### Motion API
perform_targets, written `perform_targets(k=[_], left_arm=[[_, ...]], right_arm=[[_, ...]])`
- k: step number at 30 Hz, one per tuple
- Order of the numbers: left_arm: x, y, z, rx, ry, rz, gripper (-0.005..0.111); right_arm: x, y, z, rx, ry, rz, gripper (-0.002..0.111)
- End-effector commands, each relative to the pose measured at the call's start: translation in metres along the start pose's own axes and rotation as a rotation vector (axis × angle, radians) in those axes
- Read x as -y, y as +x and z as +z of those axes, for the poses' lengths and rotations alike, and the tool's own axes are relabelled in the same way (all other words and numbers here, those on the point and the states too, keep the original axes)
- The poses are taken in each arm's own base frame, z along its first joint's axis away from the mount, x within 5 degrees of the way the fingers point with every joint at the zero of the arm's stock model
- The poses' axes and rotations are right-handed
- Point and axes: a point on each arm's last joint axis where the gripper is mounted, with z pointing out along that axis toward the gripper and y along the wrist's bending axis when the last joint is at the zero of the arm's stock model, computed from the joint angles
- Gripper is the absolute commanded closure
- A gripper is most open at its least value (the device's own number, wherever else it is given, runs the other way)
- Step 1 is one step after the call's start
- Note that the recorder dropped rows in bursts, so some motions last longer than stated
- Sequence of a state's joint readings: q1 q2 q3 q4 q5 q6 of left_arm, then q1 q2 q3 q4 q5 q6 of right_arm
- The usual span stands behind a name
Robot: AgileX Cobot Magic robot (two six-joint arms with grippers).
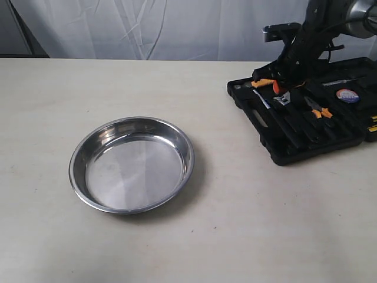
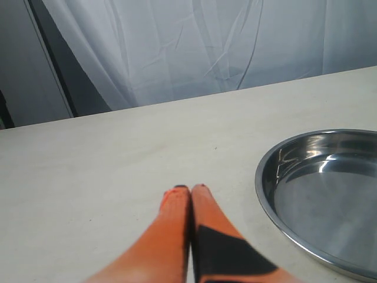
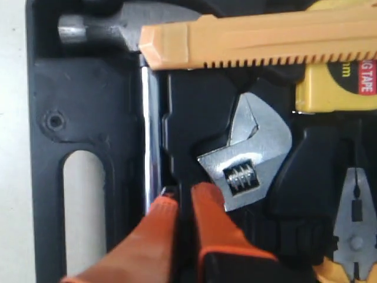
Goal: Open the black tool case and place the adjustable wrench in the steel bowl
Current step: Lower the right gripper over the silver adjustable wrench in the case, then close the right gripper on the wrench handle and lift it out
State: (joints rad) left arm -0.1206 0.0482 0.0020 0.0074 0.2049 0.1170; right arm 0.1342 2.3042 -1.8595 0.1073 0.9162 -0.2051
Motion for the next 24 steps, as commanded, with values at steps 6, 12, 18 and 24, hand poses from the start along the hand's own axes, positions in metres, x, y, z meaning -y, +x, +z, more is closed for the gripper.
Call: perform_targets(k=[6,12,18,24], left_arm=[[0.000,-0.002,-0.001,0.019,-0.003,-0.006,0.106],[0.000,-0.002,-0.001,0.019,-0.003,-0.006,0.106],[0.000,-0.002,-0.001,0.019,-0.003,-0.006,0.106],[0.000,-0.002,-0.001,0.019,-0.003,-0.006,0.106]], right_arm=[[0.011,0.000,-0.006,-0.031,0.095,-0.069,0.053],[0.011,0.003,-0.002,-0.058,0.085,-0.067,0.057],[0.010,0.006,0.010,-0.084,0.065,-0.056,0.057],[0.012,0.006,0.011,-0.078,0.085,-0.068,0.057]])
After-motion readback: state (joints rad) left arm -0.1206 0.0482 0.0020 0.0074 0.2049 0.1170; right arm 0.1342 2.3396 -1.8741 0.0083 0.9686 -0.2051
